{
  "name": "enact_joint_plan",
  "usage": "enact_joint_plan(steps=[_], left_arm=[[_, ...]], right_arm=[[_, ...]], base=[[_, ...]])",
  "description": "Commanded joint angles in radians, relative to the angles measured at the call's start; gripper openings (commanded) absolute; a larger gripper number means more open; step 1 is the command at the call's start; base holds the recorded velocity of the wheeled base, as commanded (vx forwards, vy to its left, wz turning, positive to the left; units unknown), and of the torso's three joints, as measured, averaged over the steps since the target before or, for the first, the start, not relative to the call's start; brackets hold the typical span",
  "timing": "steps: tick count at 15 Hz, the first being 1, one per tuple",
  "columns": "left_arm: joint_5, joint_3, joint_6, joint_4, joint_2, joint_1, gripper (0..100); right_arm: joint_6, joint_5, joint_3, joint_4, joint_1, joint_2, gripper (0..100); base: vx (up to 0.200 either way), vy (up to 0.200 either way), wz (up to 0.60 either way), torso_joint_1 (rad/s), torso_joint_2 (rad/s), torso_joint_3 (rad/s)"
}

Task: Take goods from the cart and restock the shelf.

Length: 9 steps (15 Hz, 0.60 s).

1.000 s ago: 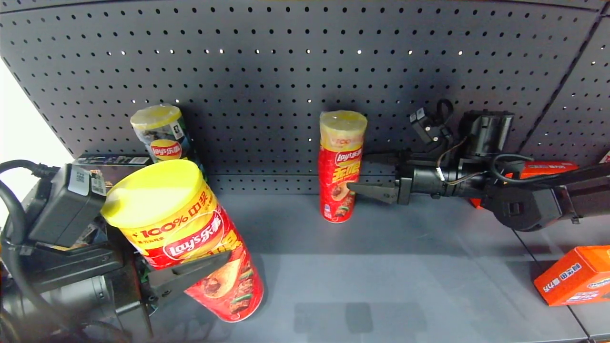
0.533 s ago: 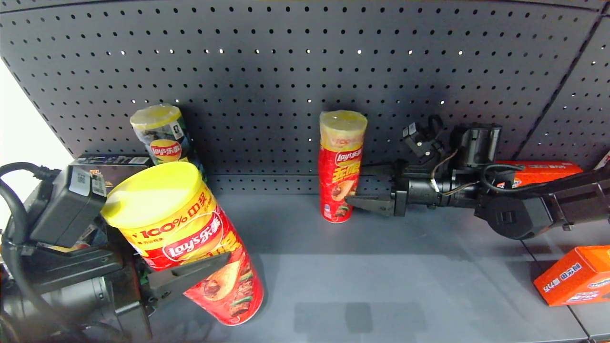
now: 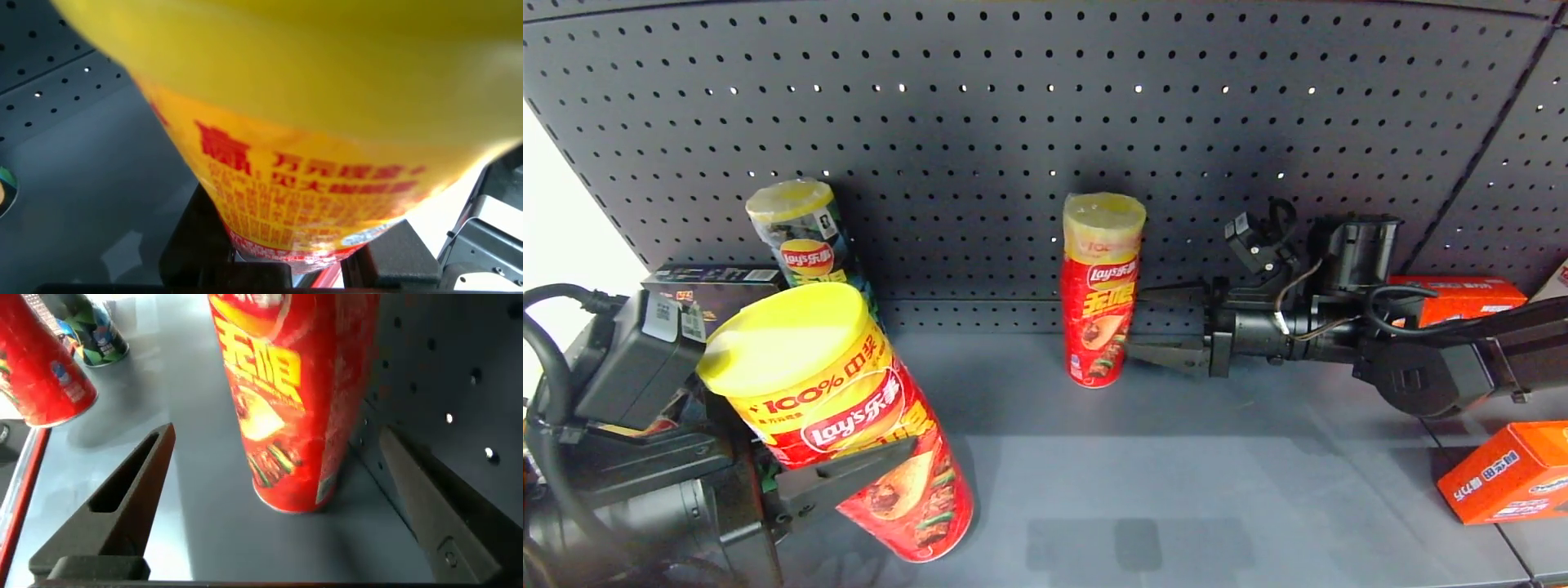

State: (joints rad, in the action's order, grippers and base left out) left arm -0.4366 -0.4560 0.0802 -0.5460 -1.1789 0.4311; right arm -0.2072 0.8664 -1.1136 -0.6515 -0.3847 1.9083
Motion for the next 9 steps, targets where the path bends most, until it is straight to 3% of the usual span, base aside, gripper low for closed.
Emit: enact_joint_plan(steps=[1,9], left_arm=[[-0.001,0.0,0.0,0.0,-0.001,0.0,0],[0.001,0.0,0.0,0.0,-0.004,0.0,0]], right_arm=[[0.0,0.0,-0.015,0.0,0.003,0.002,100],[0.0,-0.003,-0.144,0.0,-0.043,0.13,100]], base=[[0.0,0.0,0.0,0.0,0.0,0.0],[0.0,0.0,0.0,0.0,0.0,0.0]])
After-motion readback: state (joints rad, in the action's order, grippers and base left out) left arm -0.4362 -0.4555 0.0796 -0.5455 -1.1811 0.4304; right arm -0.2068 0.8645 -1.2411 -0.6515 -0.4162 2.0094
